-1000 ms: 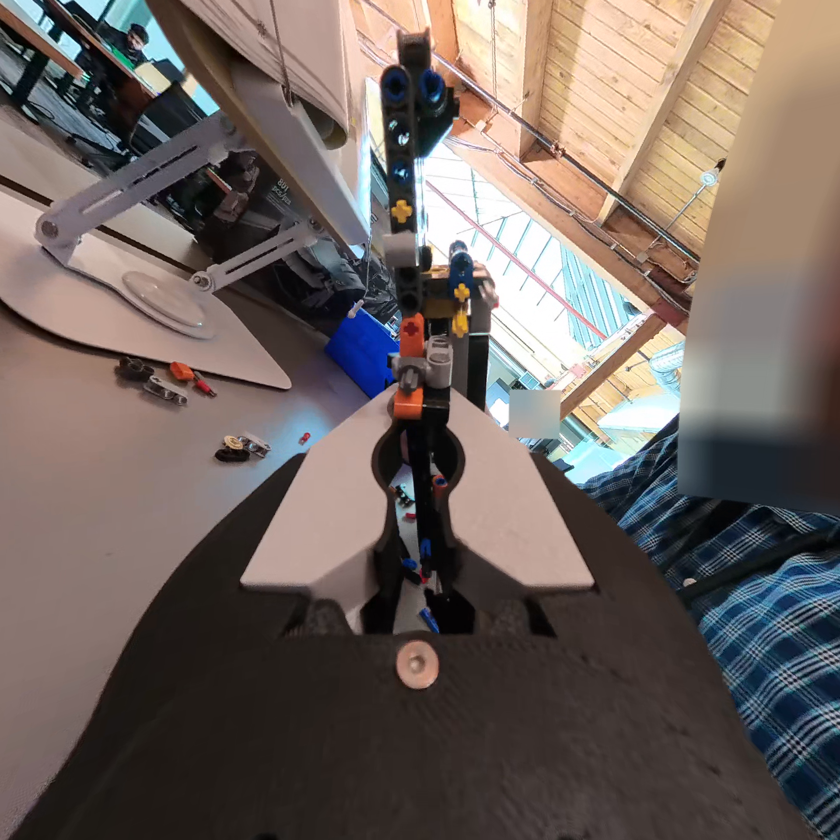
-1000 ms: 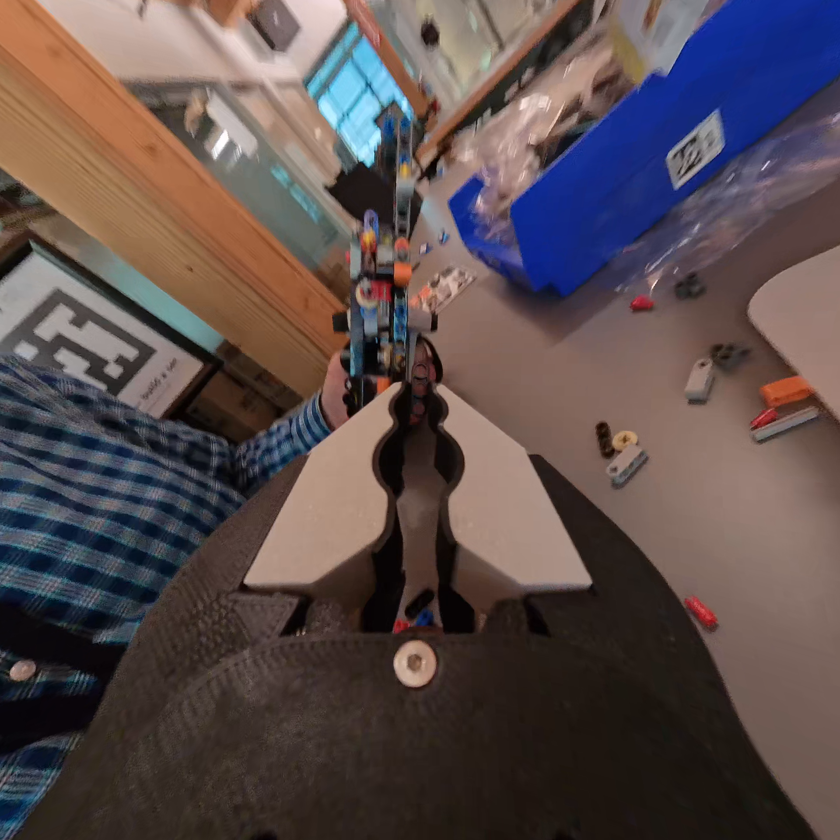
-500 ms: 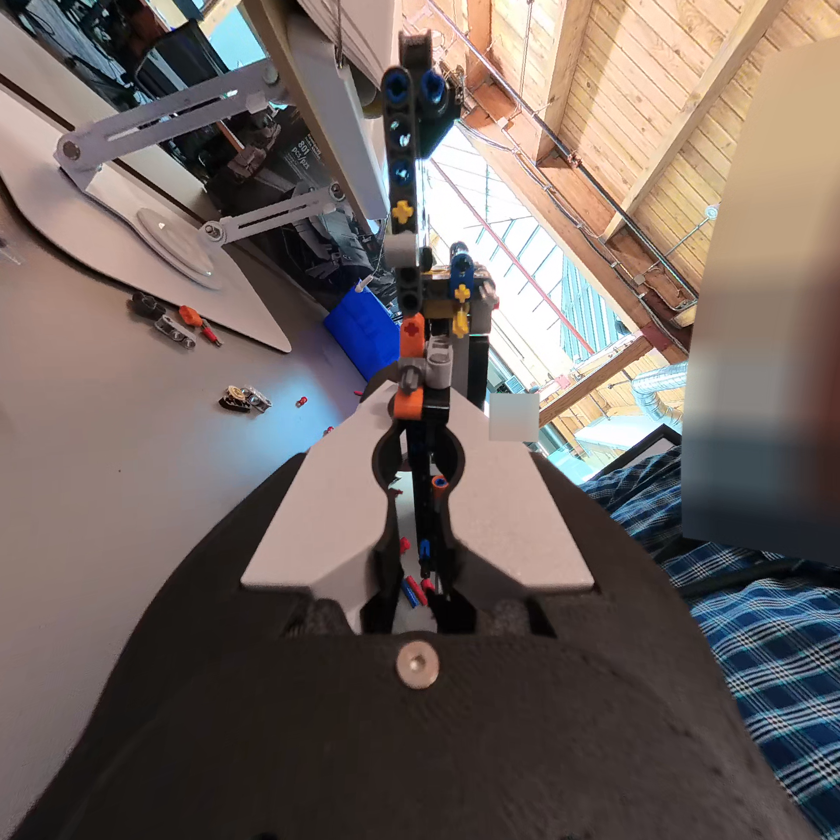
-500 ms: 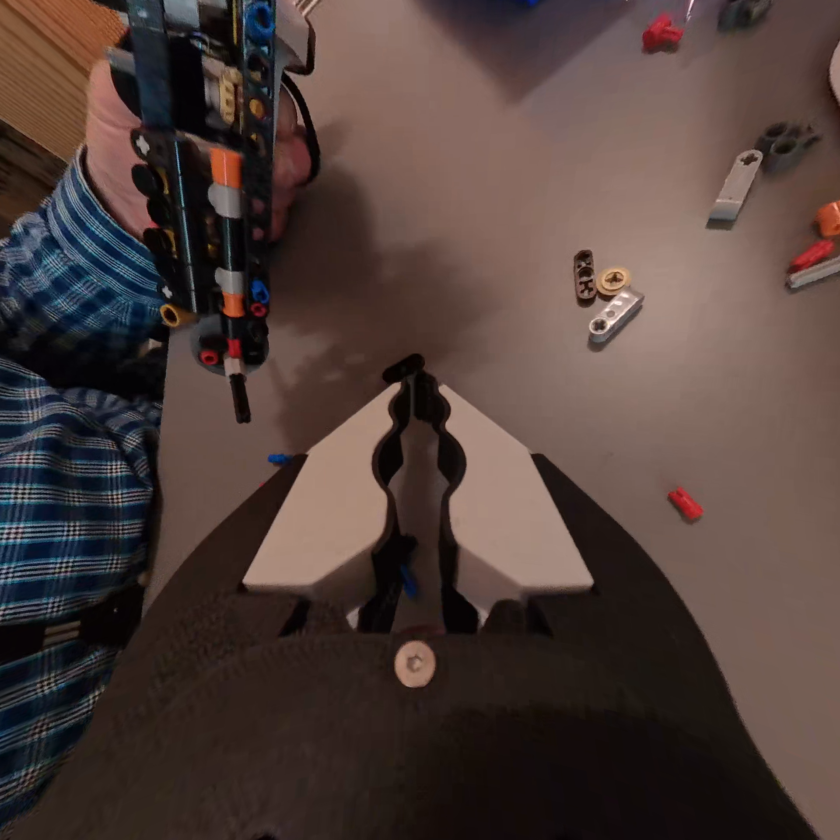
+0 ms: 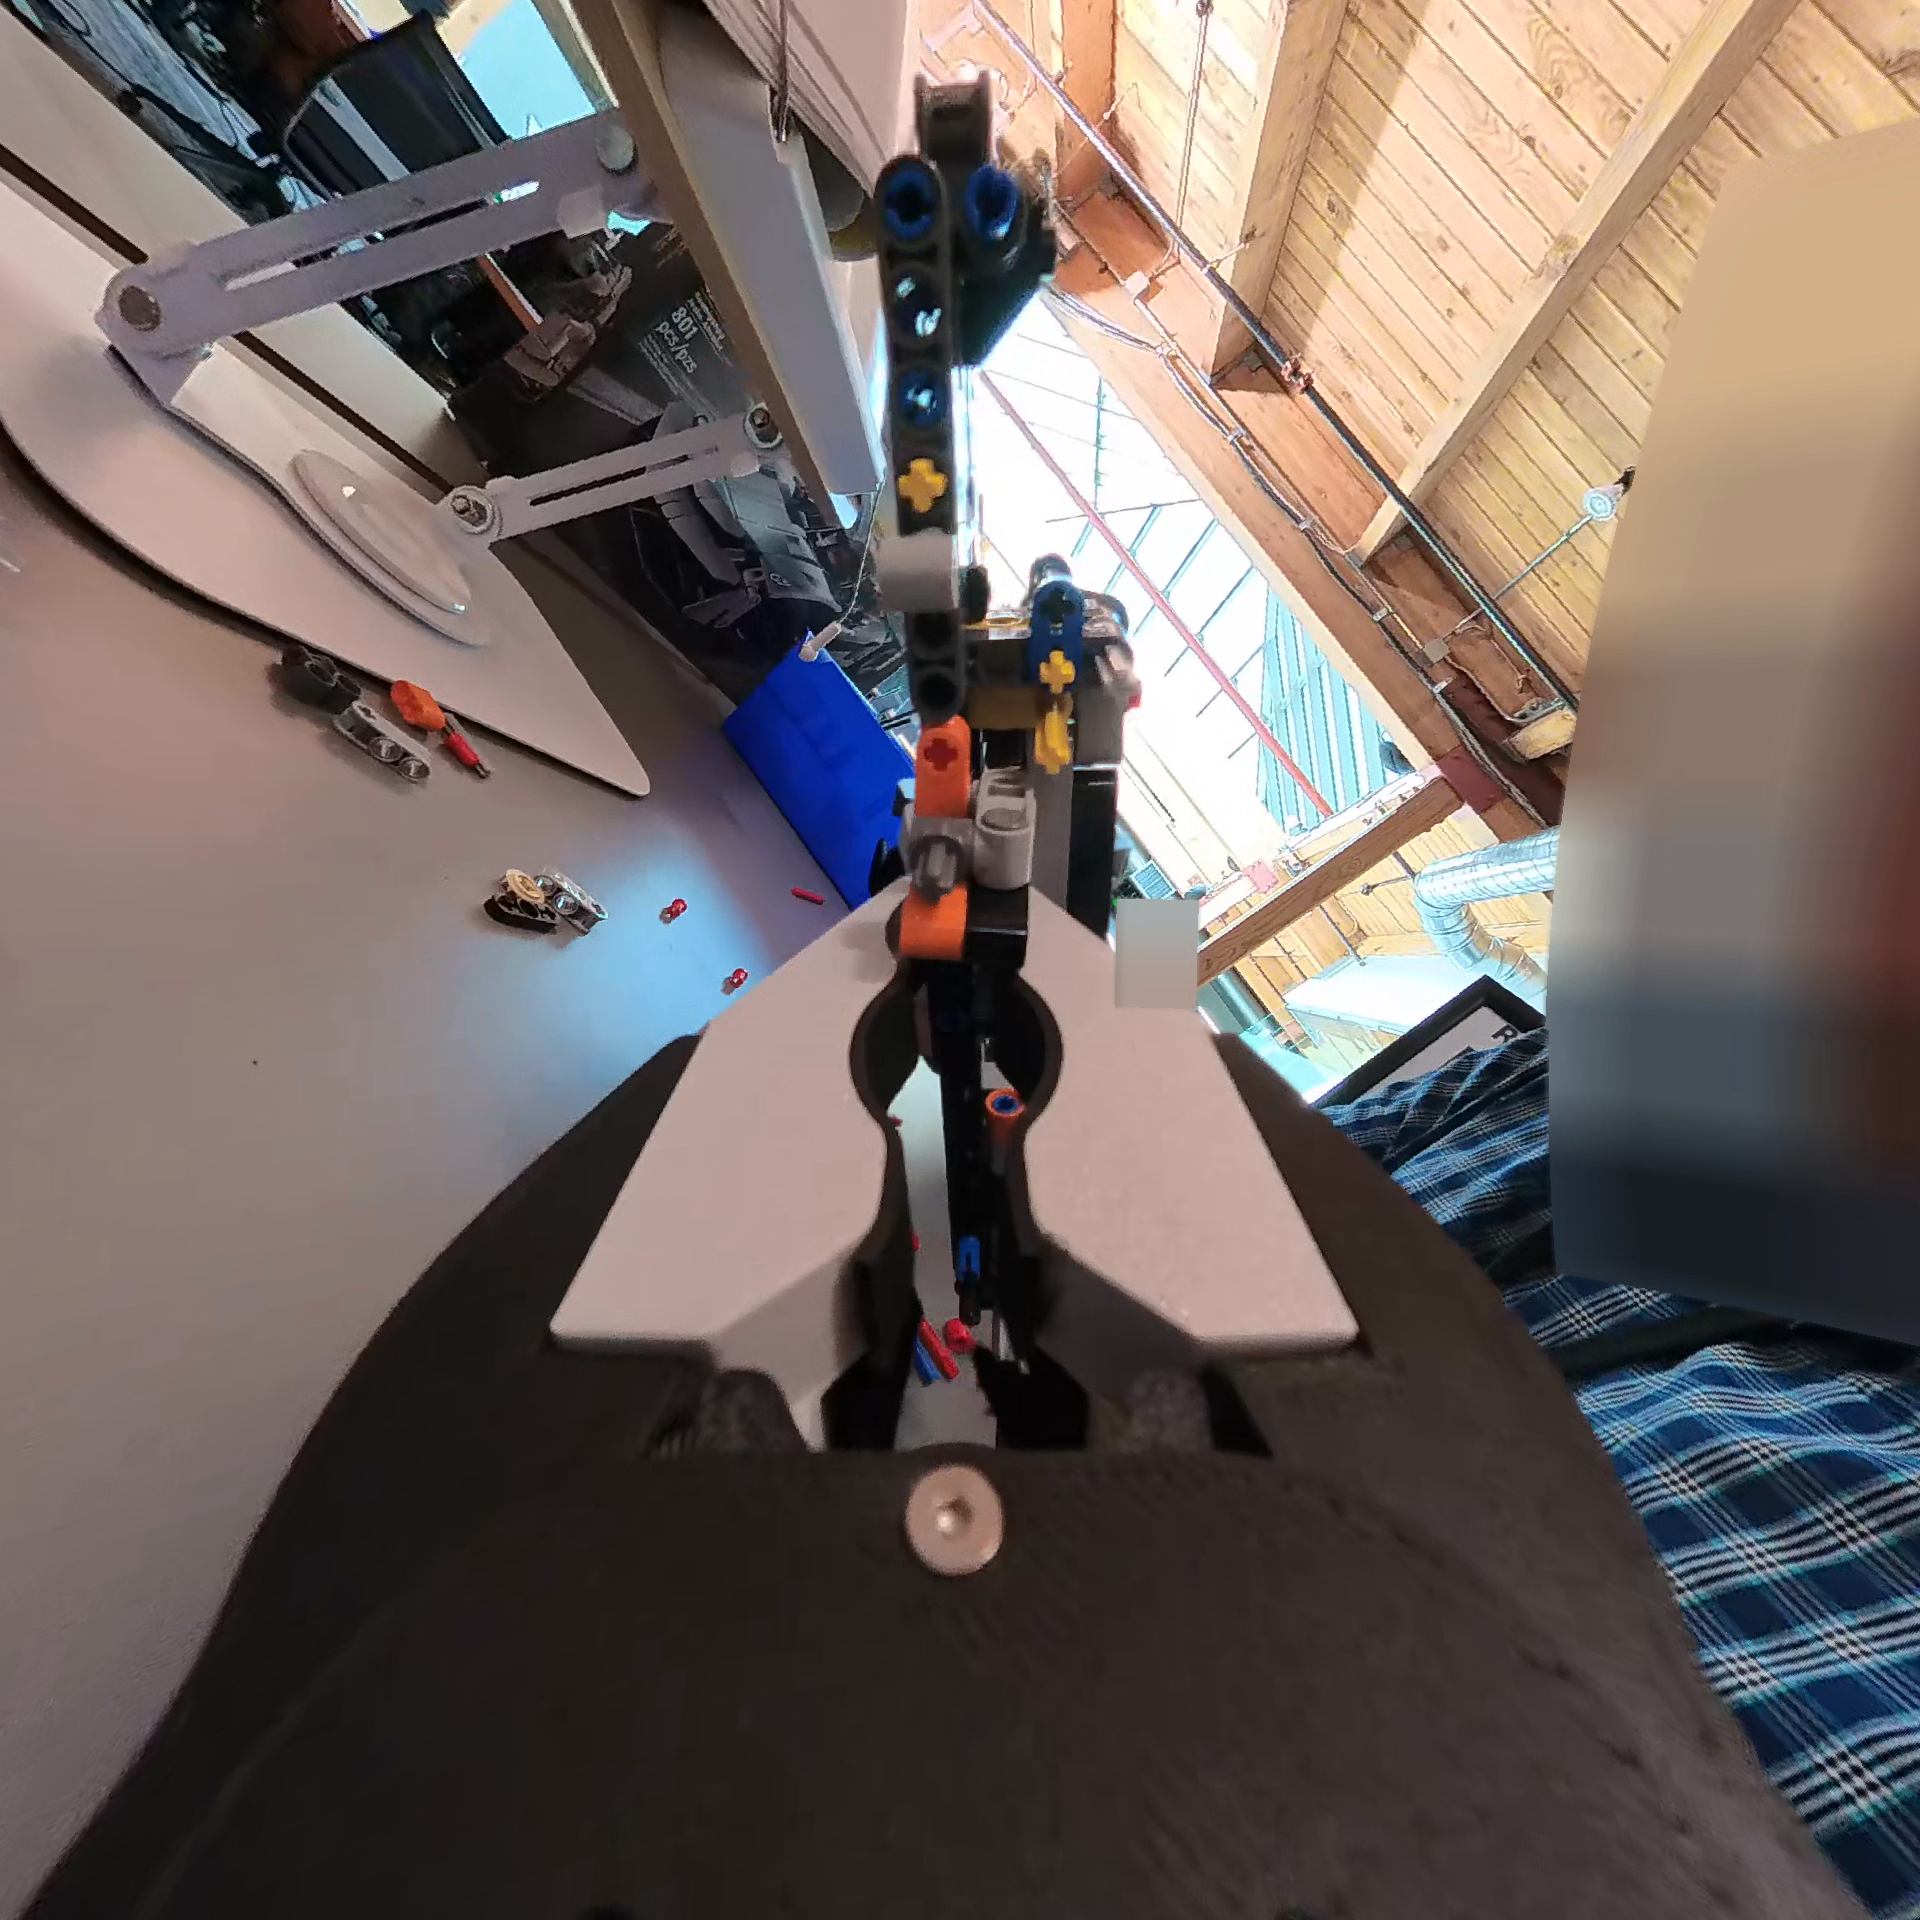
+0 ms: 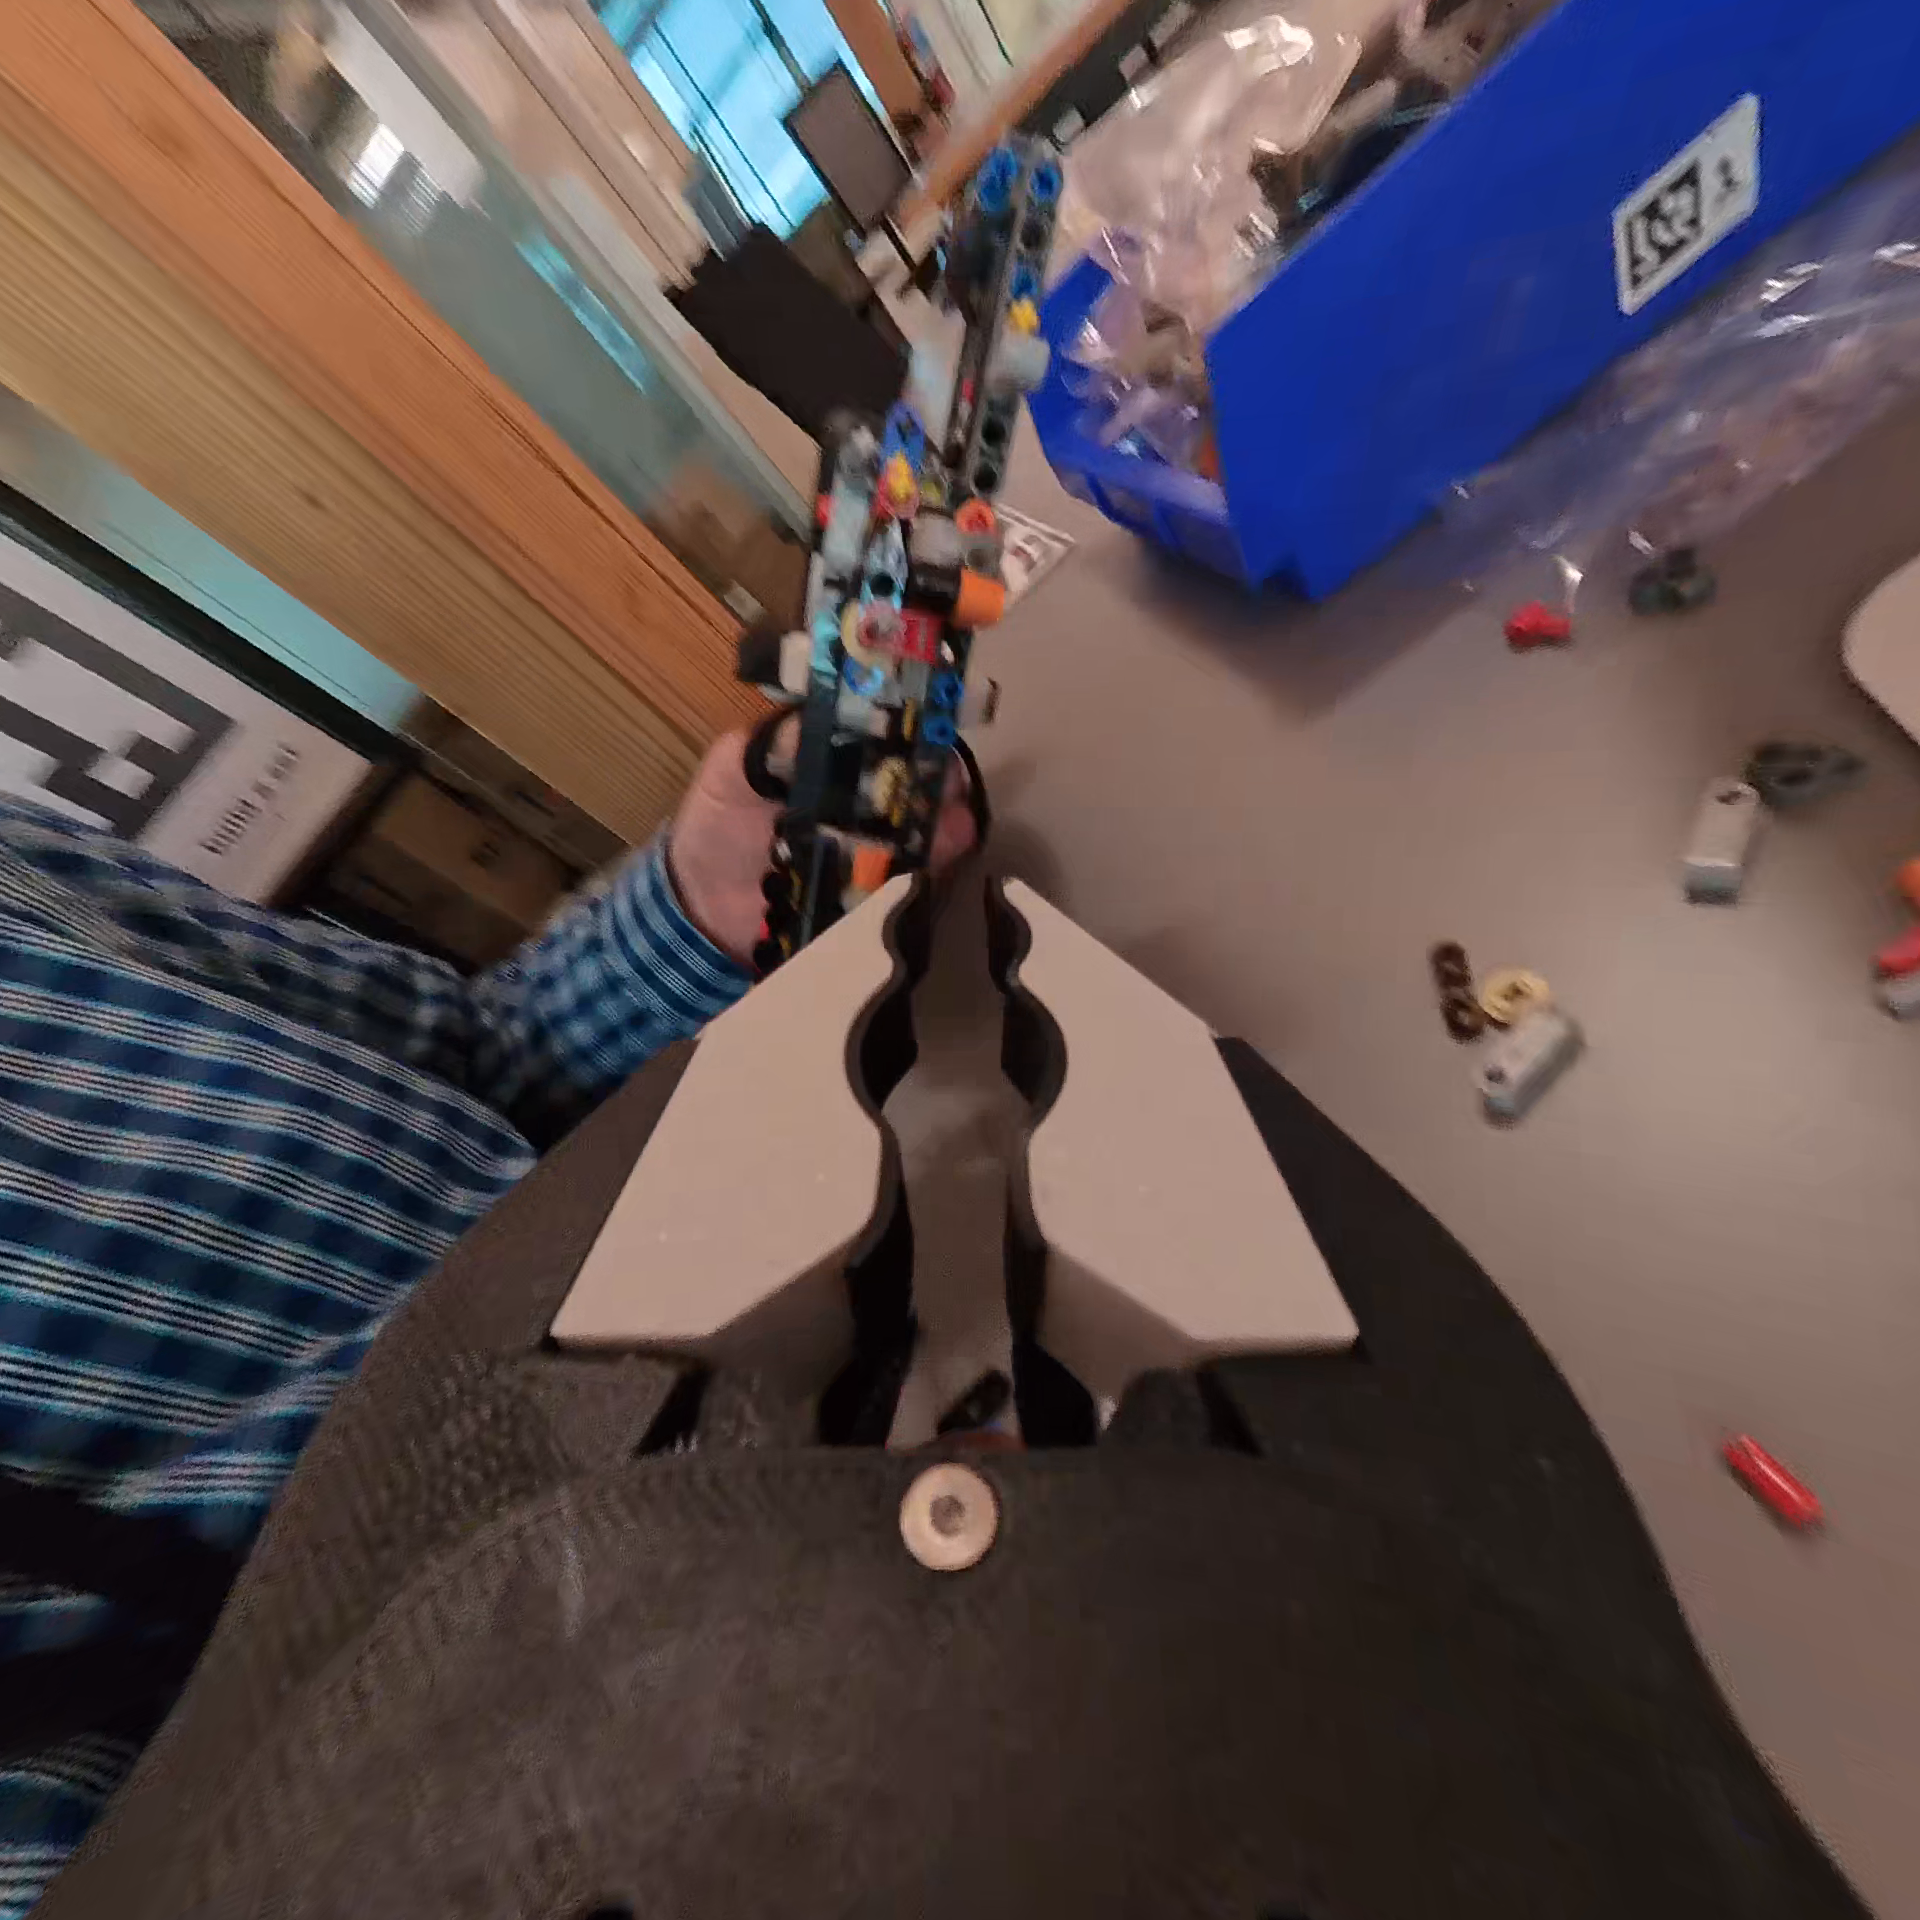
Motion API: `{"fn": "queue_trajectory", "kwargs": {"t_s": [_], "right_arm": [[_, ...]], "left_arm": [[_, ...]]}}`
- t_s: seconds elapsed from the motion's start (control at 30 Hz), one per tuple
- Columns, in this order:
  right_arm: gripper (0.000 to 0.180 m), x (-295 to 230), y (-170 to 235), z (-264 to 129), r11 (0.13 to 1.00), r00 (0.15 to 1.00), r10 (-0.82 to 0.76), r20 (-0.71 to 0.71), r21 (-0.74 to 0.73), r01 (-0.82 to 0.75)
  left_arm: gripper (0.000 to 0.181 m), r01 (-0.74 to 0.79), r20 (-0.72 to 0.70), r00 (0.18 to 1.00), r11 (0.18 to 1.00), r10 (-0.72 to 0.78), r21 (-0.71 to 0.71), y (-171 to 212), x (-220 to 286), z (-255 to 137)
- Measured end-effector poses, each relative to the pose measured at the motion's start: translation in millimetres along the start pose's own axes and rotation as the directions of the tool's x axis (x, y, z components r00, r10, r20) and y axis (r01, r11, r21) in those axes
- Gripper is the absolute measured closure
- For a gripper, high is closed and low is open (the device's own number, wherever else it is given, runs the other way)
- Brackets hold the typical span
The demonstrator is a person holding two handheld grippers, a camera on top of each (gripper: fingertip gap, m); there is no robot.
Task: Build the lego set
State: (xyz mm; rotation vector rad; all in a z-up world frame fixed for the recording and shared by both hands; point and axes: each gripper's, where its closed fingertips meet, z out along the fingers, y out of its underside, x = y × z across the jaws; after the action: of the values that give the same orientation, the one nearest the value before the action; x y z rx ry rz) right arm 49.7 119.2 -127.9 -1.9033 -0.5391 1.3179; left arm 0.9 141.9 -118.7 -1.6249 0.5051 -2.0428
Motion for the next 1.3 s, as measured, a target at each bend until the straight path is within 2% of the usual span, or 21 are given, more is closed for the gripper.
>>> {"fn": "queue_trajectory", "kwargs": {"t_s": [0.17, 0.37, 0.9, 1.0, 1.07, 1.13, 1.17, 1.27, 1.3], "right_arm": [[0.165, -3, -13, 18, 0.997, 0.999, 0.043, 0.029, 0.066, -0.045], [0.176, -10, -23, 25, 0.989, 0.993, 0.066, 0.095, 0.123, -0.078], [0.179, -15, -22, 19, 0.983, 0.996, -0.023, 0.082, 0.183, 0.008], [0.179, -14, -25, 11, 0.975, 0.997, -0.013, 0.079, 0.223, -0.005], [0.179, 6, -46, -29, 0.933, 0.999, 0.034, 0.042, 0.357, -0.047], [0.178, 10, -33, -35, 0.960, 1.000, -0.003, -0.013, 0.280, 0.007], [0.179, 5, -30, -32, 0.966, 1.000, -0.013, -0.009, 0.258, 0.015], [0.179, 9, -22, -19, 0.985, 1.000, 0.005, -0.008, 0.171, -0.004], [0.178, 10, -13, -12, 0.990, 0.999, 0.033, 0.011, 0.135, -0.034]], "left_arm": [[0.175, 0.003, -0.025, 1.000, 1.000, -0.003, 0.003, 2, 4, 3], [0.175, 0.000, -0.039, 0.999, 1.000, 0.000, 0.005, 3, 6, 6], [0.175, -0.094, -0.052, 0.994, 0.996, 0.094, 0.000, 5, 13, 7], [0.175, -0.097, -0.053, 0.994, 0.995, 0.098, 0.021, 2, 13, 6], [0.176, -0.056, -0.073, 0.995, 0.990, 0.066, 0.131, -22, 13, -19], [0.175, -0.146, 0.015, 0.989, 0.989, 0.145, 0.039, -13, 6, -19], [0.175, -0.149, 0.027, 0.988, 0.989, 0.149, 0.007, -6, 4, -13], [0.175, -0.068, -0.039, 0.997, 0.997, 0.070, 0.042, -10, 8, -8], [0.175, -0.081, -0.010, 0.997, 0.996, 0.081, 0.021, -8, 4, -8]]}}
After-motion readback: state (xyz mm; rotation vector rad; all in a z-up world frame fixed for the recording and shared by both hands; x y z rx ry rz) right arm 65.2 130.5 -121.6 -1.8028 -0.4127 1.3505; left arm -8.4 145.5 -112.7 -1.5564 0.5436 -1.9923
